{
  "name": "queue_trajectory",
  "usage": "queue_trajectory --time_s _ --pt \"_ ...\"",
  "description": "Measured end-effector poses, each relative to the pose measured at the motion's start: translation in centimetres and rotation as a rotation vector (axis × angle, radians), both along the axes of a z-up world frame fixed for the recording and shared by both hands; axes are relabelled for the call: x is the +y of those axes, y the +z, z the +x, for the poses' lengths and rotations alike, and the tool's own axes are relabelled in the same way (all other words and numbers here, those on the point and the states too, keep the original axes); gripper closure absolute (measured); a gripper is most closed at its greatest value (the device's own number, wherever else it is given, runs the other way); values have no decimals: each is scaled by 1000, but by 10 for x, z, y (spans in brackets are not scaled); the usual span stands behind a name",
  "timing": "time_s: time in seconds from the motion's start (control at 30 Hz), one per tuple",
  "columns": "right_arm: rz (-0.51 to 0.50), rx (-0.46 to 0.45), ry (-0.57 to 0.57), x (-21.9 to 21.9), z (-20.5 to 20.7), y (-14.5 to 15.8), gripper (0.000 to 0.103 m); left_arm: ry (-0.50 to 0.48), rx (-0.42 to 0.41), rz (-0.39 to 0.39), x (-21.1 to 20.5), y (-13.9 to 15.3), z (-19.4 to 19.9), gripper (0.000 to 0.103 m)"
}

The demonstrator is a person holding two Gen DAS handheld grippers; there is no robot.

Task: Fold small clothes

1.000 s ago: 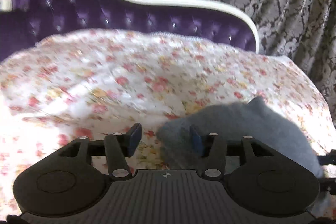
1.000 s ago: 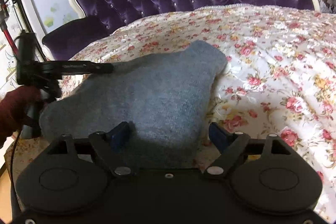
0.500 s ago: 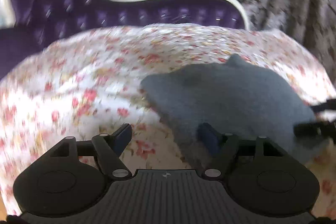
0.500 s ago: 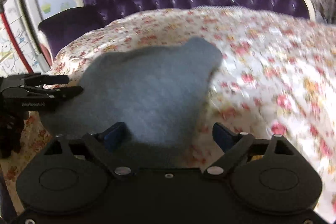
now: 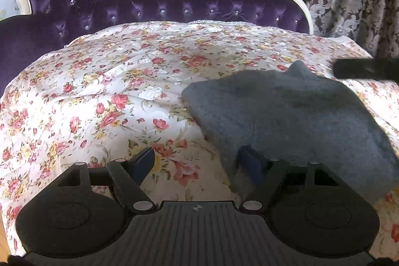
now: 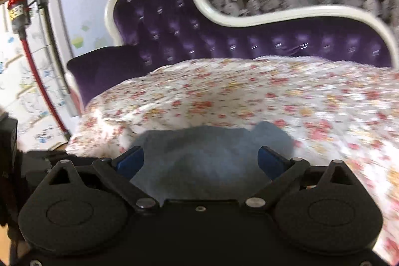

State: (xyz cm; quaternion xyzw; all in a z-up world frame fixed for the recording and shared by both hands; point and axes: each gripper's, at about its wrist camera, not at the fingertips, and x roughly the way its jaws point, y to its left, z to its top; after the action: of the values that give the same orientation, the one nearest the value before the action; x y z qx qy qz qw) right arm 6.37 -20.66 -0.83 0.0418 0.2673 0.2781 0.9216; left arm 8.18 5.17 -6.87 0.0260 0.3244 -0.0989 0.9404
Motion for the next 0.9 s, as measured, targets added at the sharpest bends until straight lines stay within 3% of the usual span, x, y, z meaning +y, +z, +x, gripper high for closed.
queue_trajectory --time_s 0.2,0.33,0.43,0.67,0.9 --pt "60 155 73 14 63 -25 5 5 9 -11 1 0 1 28" --pt "53 237 -105 -6 80 -39 6 13 16 -27 2 0 2 28" --pt "32 182 -190 -22 65 -28 5 25 11 -43 4 5 -1 29" --pt "-129 -31 -227 -20 -7 13 1 88 -16 -56 -6 33 -21 28" --pt "-140 -63 -283 -6 -45 32 1 212 -10 96 -38 65 -40 28"
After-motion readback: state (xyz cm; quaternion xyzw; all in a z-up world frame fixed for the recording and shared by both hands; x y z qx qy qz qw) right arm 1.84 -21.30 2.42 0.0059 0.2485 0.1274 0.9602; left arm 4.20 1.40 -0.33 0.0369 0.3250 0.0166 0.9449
